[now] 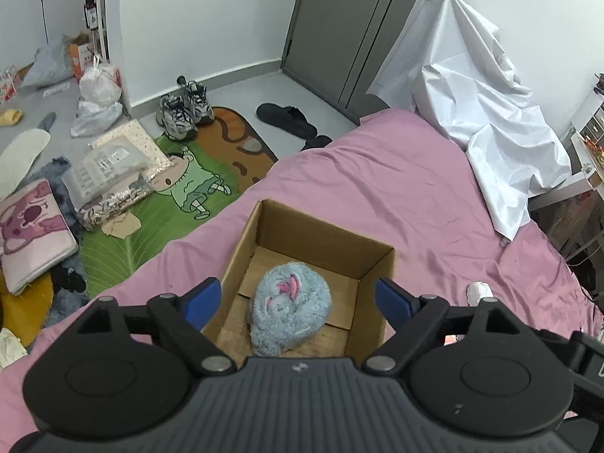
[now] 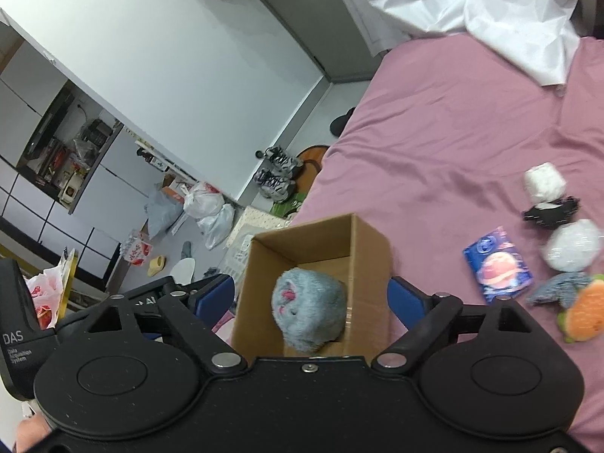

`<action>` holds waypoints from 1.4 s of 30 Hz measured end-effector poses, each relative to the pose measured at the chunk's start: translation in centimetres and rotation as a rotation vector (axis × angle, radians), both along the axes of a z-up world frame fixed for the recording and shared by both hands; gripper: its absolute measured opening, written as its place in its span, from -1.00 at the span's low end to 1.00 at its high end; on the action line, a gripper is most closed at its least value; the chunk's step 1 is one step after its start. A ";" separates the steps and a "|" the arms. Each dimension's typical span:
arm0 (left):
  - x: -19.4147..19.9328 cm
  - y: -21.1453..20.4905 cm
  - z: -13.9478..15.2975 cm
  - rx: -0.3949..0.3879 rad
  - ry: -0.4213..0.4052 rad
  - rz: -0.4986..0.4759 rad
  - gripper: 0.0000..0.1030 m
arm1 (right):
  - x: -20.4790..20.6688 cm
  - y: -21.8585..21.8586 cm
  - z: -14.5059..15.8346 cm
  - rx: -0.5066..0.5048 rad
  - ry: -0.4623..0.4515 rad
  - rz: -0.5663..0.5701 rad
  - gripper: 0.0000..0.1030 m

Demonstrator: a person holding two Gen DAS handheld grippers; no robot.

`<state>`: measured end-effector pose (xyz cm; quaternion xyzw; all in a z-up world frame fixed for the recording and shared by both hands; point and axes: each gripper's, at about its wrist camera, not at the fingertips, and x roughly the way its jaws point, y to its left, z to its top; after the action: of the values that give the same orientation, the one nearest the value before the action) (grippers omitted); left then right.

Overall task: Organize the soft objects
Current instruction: 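Move both grippers back toward the burger plush and grey knit fabric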

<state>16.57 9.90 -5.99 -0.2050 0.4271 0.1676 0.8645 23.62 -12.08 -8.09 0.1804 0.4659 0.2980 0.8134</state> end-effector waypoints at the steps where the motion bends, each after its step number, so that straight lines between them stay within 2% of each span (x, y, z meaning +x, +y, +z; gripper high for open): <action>1: -0.1 -0.4 0.2 0.006 -0.002 -0.001 0.77 | -0.1 -0.5 0.1 0.000 -0.006 -0.006 0.80; 6: -0.6 -2.3 0.9 0.032 -0.014 -0.017 0.85 | -0.7 -2.9 0.6 -0.004 -0.033 -0.025 0.83; 9: -0.8 -3.4 1.3 0.039 -0.024 -0.017 0.99 | -1.0 -4.2 0.8 -0.009 -0.049 -0.037 0.85; 14: -0.9 -5.8 1.9 0.052 -0.034 -0.035 0.99 | -1.3 -6.9 1.1 -0.027 -0.073 -0.054 0.91; 21: -0.8 -9.0 2.3 0.059 -0.063 -0.070 0.99 | -0.8 -11.5 0.6 -0.031 -0.060 -0.120 0.91; 25: -0.3 -10.9 2.2 0.058 -0.062 -0.105 0.99 | -0.6 -13.9 0.0 -0.033 -0.045 -0.160 0.91; 30: 0.4 -13.1 1.8 0.009 -0.061 -0.143 0.99 | -0.4 -16.5 -0.5 -0.041 -0.018 -0.215 0.91; 39: 2.1 -16.3 0.0 -0.011 0.017 -0.176 0.99 | -0.4 -19.5 -2.5 -0.047 0.055 -0.281 0.90; 42: 2.6 -17.2 -0.9 -0.013 0.032 -0.195 0.99 | -0.2 -20.1 -3.7 -0.040 0.096 -0.307 0.84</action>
<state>19.12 -7.31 -6.93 -0.1655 0.4599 0.0833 0.8684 23.41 -32.14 -11.76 0.2473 0.4769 0.1517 0.8297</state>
